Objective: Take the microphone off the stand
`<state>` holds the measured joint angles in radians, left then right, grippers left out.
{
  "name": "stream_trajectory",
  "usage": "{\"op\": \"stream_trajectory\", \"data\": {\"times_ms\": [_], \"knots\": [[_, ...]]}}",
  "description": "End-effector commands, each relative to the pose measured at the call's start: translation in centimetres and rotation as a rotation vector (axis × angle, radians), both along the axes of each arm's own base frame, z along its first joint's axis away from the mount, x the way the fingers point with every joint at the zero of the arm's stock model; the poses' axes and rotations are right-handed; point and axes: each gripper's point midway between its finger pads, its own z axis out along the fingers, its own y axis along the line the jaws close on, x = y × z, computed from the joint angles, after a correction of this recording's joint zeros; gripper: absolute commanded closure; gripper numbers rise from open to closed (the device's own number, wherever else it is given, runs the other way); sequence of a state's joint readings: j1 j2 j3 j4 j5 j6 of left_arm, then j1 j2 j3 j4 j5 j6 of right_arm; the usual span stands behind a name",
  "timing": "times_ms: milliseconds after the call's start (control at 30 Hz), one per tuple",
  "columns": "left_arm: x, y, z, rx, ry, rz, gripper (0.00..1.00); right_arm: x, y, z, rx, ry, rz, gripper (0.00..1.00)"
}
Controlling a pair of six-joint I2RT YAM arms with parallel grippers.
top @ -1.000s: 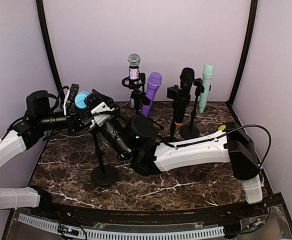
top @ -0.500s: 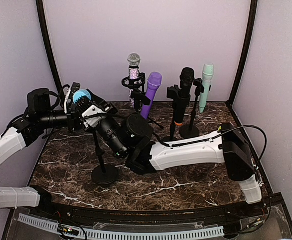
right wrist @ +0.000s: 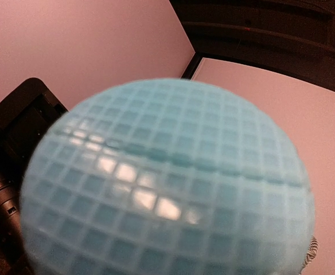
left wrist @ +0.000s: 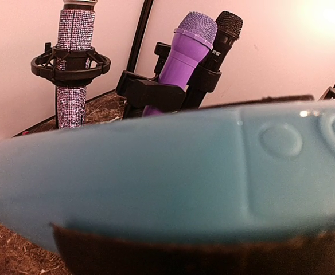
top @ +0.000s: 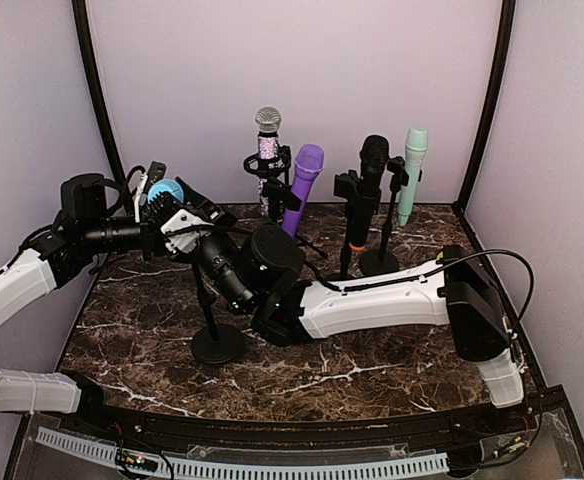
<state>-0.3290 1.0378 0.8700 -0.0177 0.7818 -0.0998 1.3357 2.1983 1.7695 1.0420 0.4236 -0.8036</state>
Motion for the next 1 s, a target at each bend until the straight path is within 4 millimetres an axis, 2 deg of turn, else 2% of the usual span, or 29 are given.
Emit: {"op": "stream_trajectory", "data": {"times_ms": [0, 700, 967], "knots": [[3.1, 1.9, -0.3, -0.015, 0.092, 0.18, 1.0, -6.0, -2.3, 7.8, 0.197, -0.132, 0.118, 0.75], [5.8, 3.9, -1.2, 0.01, 0.122, 0.295, 1.0, -11.0, -5.3, 12.6, 0.318, -0.216, 0.19, 0.79], [5.6, 4.0, -1.5, 0.005, 0.132, 0.287, 1.0, -13.2, -5.8, 13.9, 0.351, -0.258, 0.227, 0.81]]}}
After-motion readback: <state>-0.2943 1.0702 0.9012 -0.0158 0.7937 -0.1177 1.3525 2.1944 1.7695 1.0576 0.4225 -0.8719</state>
